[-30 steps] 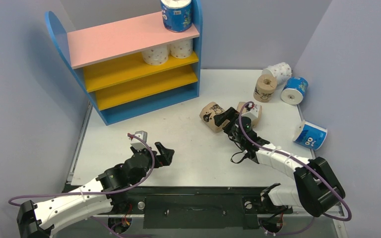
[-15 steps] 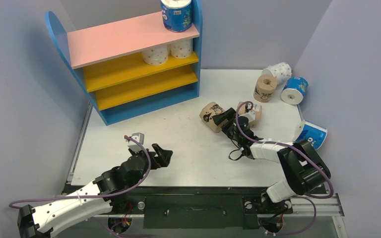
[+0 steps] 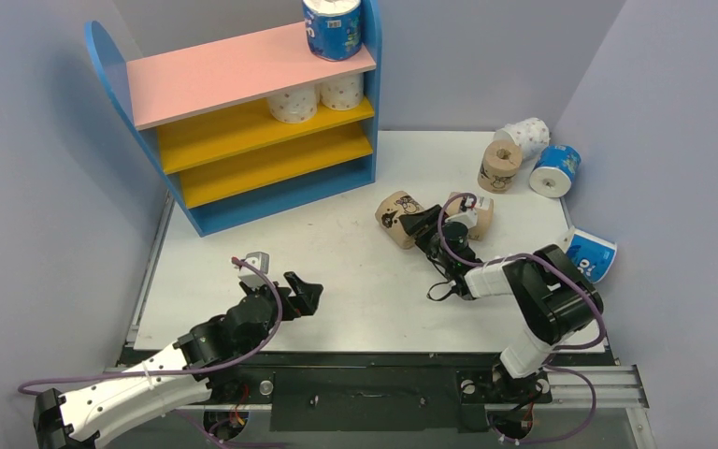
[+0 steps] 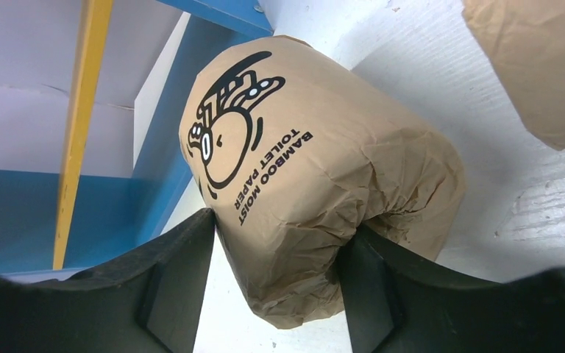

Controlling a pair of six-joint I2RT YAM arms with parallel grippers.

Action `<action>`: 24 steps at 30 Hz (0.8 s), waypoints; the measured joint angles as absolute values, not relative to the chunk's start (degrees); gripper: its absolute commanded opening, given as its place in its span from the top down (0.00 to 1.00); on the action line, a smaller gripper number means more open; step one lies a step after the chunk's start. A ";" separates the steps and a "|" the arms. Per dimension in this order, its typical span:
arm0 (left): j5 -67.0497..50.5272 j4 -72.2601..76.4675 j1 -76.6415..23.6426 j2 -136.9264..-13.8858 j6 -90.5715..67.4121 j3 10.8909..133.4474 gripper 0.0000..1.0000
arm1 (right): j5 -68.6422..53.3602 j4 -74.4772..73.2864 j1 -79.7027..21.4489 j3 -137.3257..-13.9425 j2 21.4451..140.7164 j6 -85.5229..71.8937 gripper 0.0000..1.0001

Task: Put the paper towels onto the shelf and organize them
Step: Adjust the paper towel at the center of the board.

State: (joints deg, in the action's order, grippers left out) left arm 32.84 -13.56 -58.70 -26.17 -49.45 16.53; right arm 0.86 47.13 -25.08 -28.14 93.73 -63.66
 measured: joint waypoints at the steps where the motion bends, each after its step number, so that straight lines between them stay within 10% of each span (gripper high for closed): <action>1: 32.88 -13.58 -58.70 -26.11 -49.47 16.43 0.04 | 0.80 47.75 -25.04 -28.08 94.06 -63.64 0.51; 11: 33.23 -14.44 -58.70 -25.50 -50.19 16.32 0.04 | 0.62 46.41 -25.21 -28.03 92.14 -61.17 0.68; 24: 34.54 -16.38 -58.70 -22.15 -50.41 16.32 0.04 | 4.73 7.25 -32.93 -33.26 63.86 -39.44 0.70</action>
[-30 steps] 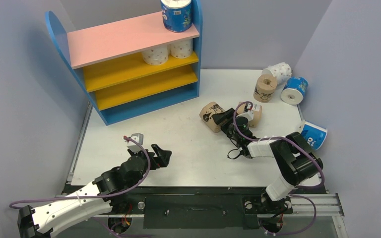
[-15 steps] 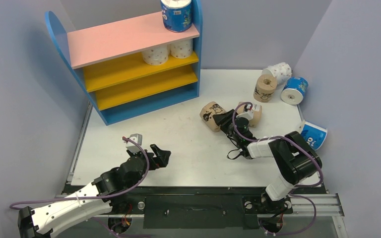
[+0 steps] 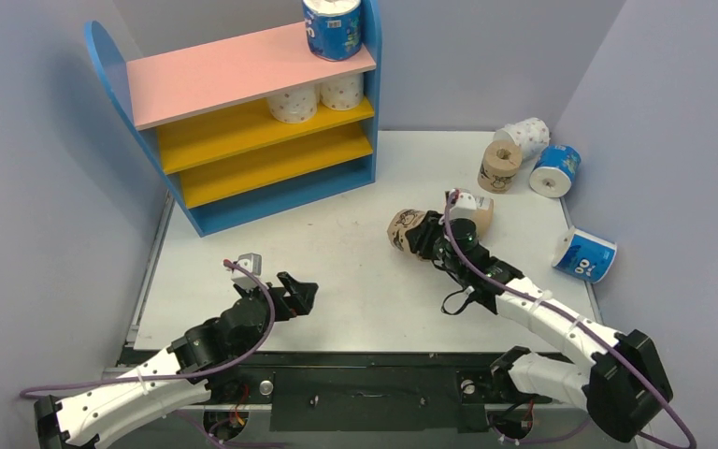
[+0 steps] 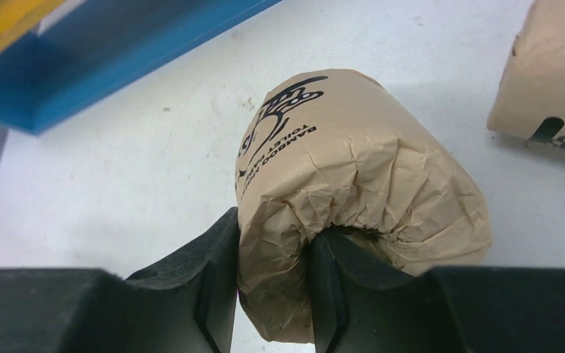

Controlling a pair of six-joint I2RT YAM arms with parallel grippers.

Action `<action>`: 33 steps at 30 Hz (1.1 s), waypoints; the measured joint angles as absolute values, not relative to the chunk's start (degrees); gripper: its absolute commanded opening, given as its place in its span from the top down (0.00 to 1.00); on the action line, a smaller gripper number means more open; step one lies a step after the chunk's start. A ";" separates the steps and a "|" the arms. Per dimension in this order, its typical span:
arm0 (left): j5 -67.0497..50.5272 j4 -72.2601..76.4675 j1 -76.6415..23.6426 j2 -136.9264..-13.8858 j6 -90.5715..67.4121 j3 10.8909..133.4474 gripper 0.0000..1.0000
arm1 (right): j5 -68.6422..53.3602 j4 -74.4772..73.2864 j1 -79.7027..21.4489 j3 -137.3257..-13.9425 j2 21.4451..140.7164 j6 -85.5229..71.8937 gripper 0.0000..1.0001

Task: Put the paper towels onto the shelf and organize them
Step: Adjust the paper towel at the center of the board.

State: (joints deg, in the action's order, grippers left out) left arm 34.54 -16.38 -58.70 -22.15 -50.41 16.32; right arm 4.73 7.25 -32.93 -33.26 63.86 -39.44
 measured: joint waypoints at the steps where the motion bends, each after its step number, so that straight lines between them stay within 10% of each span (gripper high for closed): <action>1: 34.63 -16.47 -58.70 -22.09 -50.41 16.32 0.04 | 4.89 3.49 -34.09 -35.11 62.87 -37.10 0.70; 16: 34.68 -17.56 -58.70 -21.63 -51.90 16.32 0.04 | 14.13 -34.20 -61.10 -59.02 76.18 -16.29 0.69; 33: 35.14 -20.97 -58.65 -19.59 -52.60 16.32 0.04 | 16.40 -41.54 -63.86 -69.52 92.82 -6.00 0.56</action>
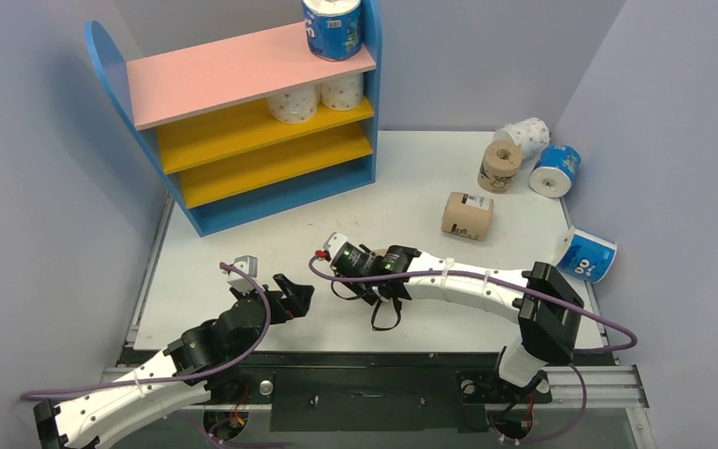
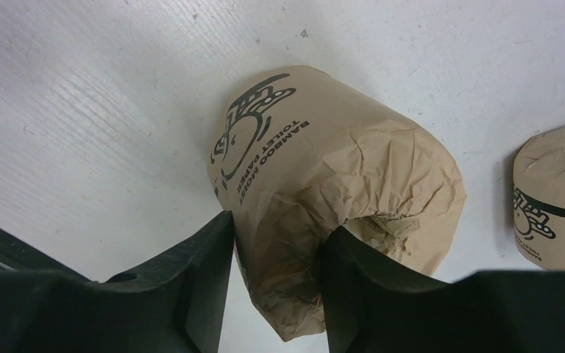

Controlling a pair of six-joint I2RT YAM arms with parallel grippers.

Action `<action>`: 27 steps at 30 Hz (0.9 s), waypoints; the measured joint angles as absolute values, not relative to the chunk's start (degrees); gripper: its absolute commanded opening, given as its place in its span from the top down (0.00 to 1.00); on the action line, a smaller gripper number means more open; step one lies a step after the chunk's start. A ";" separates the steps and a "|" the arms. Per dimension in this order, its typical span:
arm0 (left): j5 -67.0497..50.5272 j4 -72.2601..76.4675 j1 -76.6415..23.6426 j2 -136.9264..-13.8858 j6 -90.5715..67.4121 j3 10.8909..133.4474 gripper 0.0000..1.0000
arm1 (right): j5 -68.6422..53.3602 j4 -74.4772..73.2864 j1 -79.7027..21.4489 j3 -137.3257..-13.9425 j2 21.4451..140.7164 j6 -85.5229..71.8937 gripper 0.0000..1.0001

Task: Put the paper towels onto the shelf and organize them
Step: Adjust the paper towel at the center of the board.

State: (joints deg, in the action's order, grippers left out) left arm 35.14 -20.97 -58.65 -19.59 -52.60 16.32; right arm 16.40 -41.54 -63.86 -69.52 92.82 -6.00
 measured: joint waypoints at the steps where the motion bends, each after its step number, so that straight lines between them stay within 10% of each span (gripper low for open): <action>1: 35.22 -21.02 -58.67 -19.55 -52.60 16.32 0.04 | 16.38 -41.74 -63.86 -69.52 92.92 -5.87 0.54; 27: 38.89 -20.36 -58.65 -27.00 -52.93 18.06 0.04 | 24.99 -31.88 -50.87 -57.63 61.14 -26.79 0.17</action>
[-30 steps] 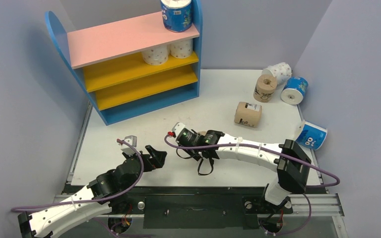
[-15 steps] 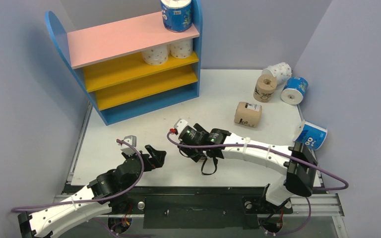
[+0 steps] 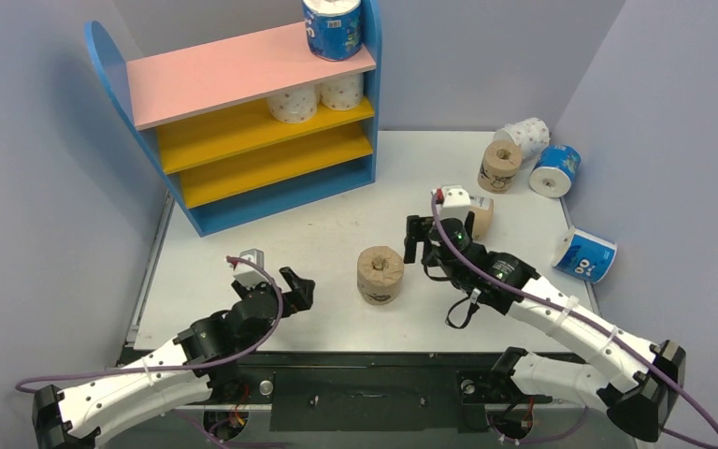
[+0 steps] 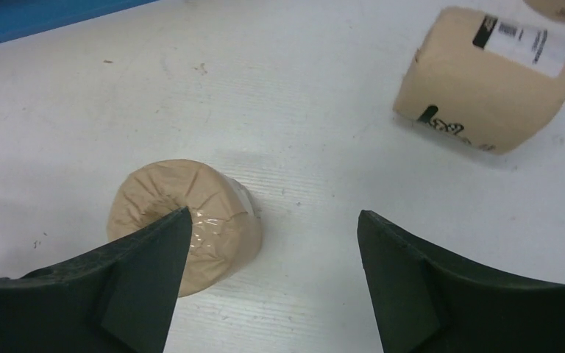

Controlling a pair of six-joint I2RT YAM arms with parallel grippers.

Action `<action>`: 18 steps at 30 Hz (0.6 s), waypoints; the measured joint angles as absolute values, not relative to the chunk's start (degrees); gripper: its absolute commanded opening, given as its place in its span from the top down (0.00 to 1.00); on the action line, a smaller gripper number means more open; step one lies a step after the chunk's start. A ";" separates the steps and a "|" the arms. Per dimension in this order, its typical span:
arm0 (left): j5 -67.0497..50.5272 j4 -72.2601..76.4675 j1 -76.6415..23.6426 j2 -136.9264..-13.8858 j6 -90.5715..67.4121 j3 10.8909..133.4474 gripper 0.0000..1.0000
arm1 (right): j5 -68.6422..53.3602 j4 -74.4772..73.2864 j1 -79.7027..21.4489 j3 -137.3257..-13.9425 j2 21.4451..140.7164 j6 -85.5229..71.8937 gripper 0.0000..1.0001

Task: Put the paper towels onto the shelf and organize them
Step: Adjust the paper towel at the center of the board.

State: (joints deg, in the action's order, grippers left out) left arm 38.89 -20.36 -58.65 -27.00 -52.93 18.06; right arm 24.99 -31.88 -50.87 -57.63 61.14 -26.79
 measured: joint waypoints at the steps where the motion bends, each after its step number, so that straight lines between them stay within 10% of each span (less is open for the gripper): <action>1: 39.00 -20.45 -58.65 -28.27 -52.90 19.16 0.04 | 23.88 -29.85 -48.77 -54.43 59.51 -28.45 0.16; 18: 16.69 -10.04 -51.86 -58.57 -49.15 35.24 0.06 | 16.40 -13.47 -41.17 -30.46 44.73 -40.29 0.14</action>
State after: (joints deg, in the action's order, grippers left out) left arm 16.69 -10.04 -51.86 -58.57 -49.15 35.24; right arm 16.40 -13.47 -41.17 -30.46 44.73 -40.29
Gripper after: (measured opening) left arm 0.983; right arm 0.861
